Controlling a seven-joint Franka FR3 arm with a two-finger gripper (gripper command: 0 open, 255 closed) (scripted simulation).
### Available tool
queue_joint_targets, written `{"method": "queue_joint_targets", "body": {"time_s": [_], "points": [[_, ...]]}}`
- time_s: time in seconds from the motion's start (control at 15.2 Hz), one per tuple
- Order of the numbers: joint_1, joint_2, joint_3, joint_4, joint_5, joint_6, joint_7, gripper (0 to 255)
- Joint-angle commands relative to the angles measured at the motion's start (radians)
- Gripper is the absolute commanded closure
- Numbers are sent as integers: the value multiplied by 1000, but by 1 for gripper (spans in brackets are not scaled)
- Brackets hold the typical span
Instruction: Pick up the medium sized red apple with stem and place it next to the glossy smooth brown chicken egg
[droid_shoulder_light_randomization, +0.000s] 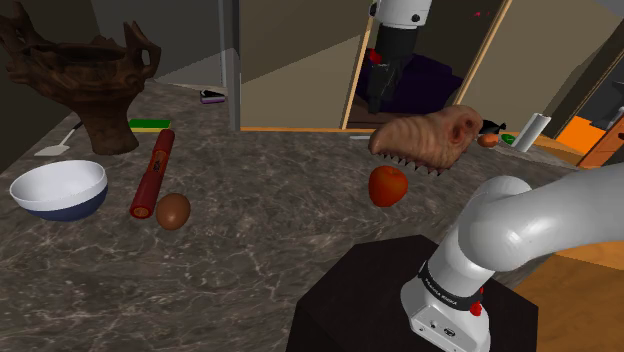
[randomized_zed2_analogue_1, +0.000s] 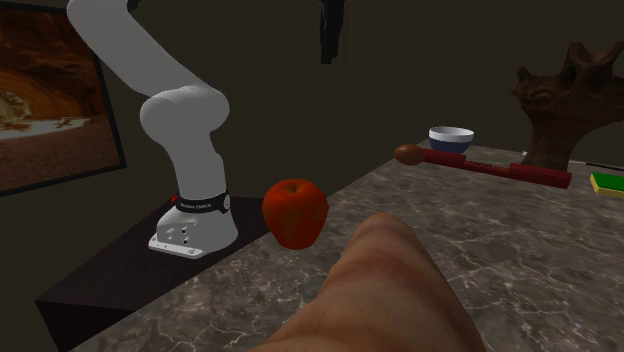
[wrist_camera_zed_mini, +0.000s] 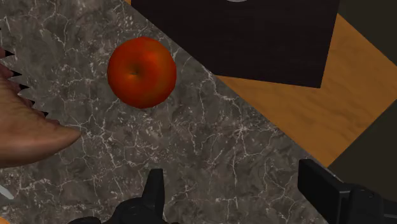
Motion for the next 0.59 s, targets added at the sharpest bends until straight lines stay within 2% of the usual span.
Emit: {"method": "queue_joint_targets", "body": {"time_s": [0.0, 0.53], "points": [[0, 0, 0, 0, 0, 0, 0, 0], [-186, 200, -129, 6, 74, 37, 260, 0]]}}
